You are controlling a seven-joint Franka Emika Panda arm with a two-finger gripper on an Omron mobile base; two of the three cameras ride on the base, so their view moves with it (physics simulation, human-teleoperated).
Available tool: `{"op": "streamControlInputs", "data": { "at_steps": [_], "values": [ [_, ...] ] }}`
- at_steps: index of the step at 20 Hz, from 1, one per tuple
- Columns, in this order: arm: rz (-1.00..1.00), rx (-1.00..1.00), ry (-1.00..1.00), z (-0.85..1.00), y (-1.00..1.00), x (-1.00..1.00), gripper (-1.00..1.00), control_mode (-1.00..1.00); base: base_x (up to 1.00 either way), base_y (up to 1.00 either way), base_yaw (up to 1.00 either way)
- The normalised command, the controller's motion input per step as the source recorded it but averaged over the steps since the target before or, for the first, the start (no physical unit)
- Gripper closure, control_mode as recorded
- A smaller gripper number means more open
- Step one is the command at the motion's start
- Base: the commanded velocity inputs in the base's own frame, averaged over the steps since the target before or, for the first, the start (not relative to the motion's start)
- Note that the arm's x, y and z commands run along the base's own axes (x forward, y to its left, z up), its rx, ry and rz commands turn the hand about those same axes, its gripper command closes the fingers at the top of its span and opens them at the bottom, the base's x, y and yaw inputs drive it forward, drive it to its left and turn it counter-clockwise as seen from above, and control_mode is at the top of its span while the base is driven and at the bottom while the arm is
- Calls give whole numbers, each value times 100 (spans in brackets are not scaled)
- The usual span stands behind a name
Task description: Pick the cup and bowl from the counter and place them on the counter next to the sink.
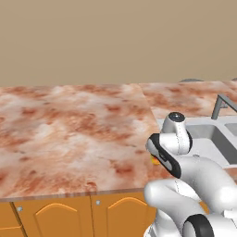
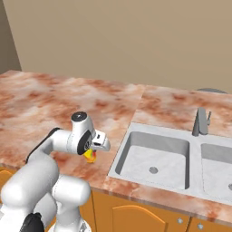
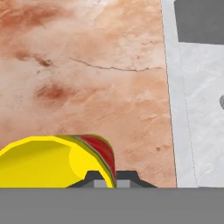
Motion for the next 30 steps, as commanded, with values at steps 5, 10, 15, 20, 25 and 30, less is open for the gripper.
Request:
{"op": "streamControlInputs", "data": {
  "at_steps": [5,10,15,20,25,30],
  "values": [
    [0,0,0,-14,-2,4,100,-100,0,0,0],
    [0,0,0,0,0,0,100,-100,0,0,0],
    [0,3,-1,0,-5,-1,-100,-100,0,0,0],
    [0,0,0,0,0,0,-100,-100,0,0,0],
    [-1,0,0,0,0,0,-100,-100,0,0,0],
    [0,0,0,34,0,-3,-100,-100,0,0,0]
  ]
}}
